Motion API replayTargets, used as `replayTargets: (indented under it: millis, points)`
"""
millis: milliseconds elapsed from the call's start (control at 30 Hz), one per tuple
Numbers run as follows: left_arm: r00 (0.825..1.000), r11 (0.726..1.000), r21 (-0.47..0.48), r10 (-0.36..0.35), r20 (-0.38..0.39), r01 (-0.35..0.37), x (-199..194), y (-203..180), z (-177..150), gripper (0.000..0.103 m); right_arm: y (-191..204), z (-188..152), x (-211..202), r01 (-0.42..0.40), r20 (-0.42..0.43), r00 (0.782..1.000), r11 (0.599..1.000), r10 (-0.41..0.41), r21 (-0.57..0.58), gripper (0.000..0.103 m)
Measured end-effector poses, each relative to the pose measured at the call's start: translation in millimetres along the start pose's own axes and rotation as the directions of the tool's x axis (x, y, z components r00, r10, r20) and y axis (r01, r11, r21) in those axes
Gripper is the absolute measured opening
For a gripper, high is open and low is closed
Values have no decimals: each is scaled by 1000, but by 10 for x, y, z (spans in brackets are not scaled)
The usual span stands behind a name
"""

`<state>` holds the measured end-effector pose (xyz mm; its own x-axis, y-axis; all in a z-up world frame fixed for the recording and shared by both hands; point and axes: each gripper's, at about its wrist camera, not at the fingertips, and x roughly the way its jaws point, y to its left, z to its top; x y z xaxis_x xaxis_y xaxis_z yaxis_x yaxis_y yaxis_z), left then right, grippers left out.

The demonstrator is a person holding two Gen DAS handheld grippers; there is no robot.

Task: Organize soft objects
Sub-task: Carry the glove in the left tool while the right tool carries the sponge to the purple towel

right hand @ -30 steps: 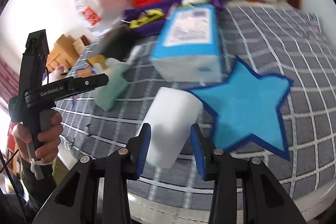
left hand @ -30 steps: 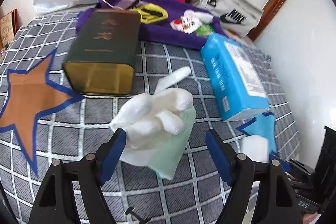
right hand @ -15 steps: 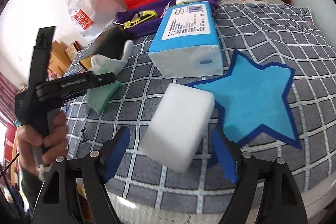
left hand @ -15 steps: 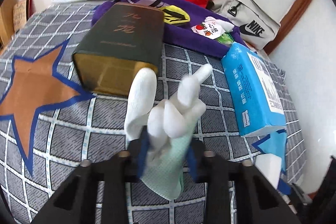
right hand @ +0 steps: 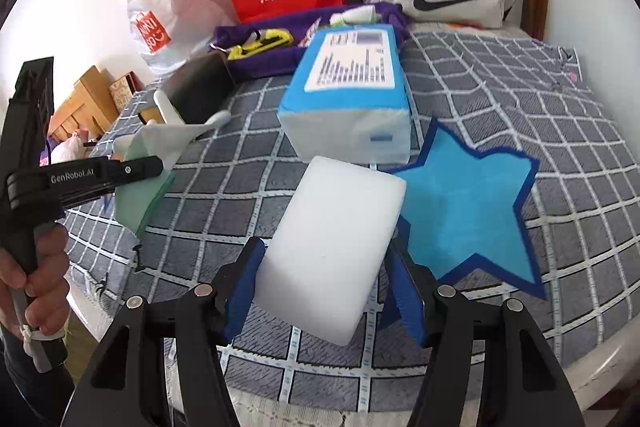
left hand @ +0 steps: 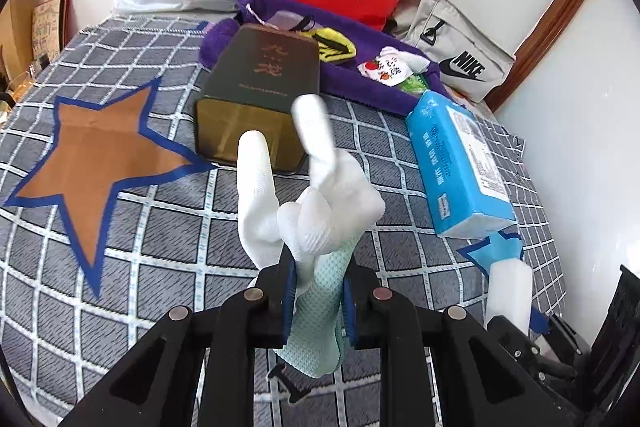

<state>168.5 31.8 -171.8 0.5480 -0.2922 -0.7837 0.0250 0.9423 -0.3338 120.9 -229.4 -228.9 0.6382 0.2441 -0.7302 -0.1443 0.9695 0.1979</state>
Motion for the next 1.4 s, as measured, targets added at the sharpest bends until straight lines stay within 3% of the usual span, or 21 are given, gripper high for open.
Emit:
replayTargets:
  millis: [700, 1400]
  points:
    - [994, 1000, -14, -24, 105, 26, -703, -85, 92, 18, 146, 294, -603, 11, 103, 995, 998, -5, -61, 61]
    - [990, 999, -32, -28, 140, 33, -923, -133, 329, 18, 118, 684, -897, 32, 167, 986, 997, -19, -75, 61]
